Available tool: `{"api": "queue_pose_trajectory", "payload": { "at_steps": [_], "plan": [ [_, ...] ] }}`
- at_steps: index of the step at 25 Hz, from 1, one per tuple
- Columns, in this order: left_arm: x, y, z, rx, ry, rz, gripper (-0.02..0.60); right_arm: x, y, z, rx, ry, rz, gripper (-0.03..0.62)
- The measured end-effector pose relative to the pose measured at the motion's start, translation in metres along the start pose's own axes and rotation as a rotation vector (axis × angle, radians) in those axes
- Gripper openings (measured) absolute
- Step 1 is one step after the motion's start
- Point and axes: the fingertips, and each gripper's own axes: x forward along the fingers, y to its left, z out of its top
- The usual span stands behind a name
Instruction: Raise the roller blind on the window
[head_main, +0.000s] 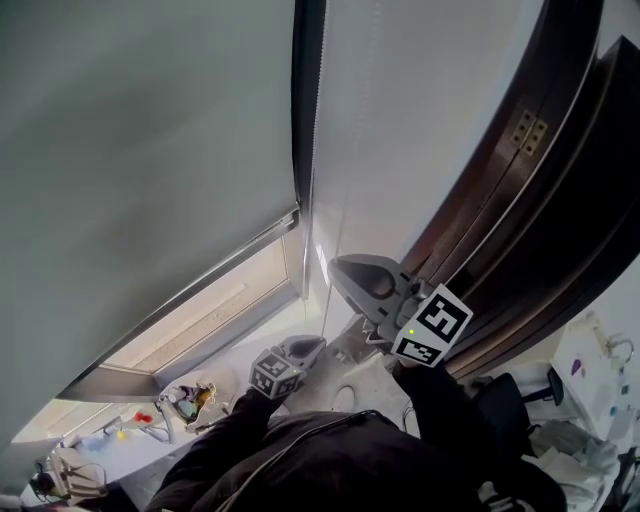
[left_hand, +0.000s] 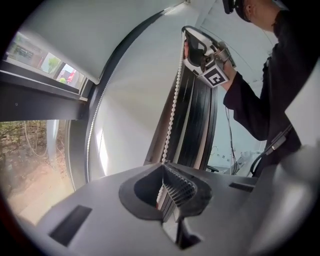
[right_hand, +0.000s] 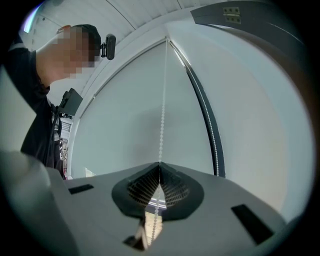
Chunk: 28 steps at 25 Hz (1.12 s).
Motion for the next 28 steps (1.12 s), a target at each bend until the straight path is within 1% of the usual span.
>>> {"api": "queue_pose_trajectory", "payload": {
  "at_steps": [1, 2, 3, 4, 6, 9, 11, 12, 14, 17, 19, 22, 24, 26, 28],
  "plan": [
    [-0.002, -0.002, -0.004, 0.008, 0.005, -0.014, 0.007, 0.001, 0.0, 0.0, -0.015, 0.003, -0.009, 0.008],
    [-0.005, -0.002, -0.008, 0.014, 0.008, -0.016, 0.028, 0.001, 0.0, 0.0, -0.031, 0.005, -0.019, 0.008],
    [-0.009, 0.002, -0.011, 0.012, 0.002, -0.006, 0.082, 0.001, 0.0, -0.001, -0.045, 0.008, -0.027, 0.008],
    [-0.015, 0.008, -0.011, -0.001, -0.016, 0.013, 0.101, 0.0, -0.001, -0.001, -0.057, 0.009, -0.033, 0.008],
    [-0.029, 0.024, 0.0, -0.036, -0.081, 0.066, 0.104, -0.001, -0.003, -0.004, -0.085, 0.024, -0.051, 0.008],
    [-0.053, 0.041, 0.043, -0.049, -0.19, 0.141, 0.11, -0.003, -0.008, -0.028, -0.09, 0.083, -0.065, 0.008],
    [-0.068, 0.047, 0.08, -0.005, -0.259, 0.174, 0.115, -0.003, -0.011, -0.053, -0.064, 0.119, -0.069, 0.008],
    [-0.074, 0.047, 0.101, 0.024, -0.297, 0.175, 0.115, -0.003, -0.012, -0.068, -0.051, 0.137, -0.07, 0.008],
    [-0.086, 0.035, 0.148, 0.077, -0.377, 0.148, 0.122, -0.003, -0.012, -0.102, -0.032, 0.189, -0.071, 0.008],
    [-0.1, 0.005, 0.212, 0.154, -0.451, 0.086, 0.163, -0.003, -0.005, -0.164, -0.019, 0.316, -0.061, 0.008],
    [-0.105, -0.016, 0.246, 0.199, -0.471, 0.059, 0.188, -0.005, 0.004, -0.211, 0.005, 0.406, -0.038, 0.008],
    [-0.105, -0.036, 0.28, 0.238, -0.47, 0.033, 0.201, -0.011, 0.02, -0.267, 0.063, 0.498, -0.002, 0.006],
    [-0.103, -0.046, 0.297, 0.269, -0.476, 0.012, 0.201, -0.012, 0.031, -0.286, 0.082, 0.529, 0.018, 0.006],
    [-0.103, -0.051, 0.312, 0.312, -0.496, 0.003, 0.201, -0.01, 0.038, -0.291, 0.086, 0.533, 0.031, 0.006],
    [-0.105, -0.054, 0.325, 0.338, -0.506, 0.016, 0.201, -0.008, 0.039, -0.29, 0.077, 0.53, 0.035, 0.006]
  ]
}}
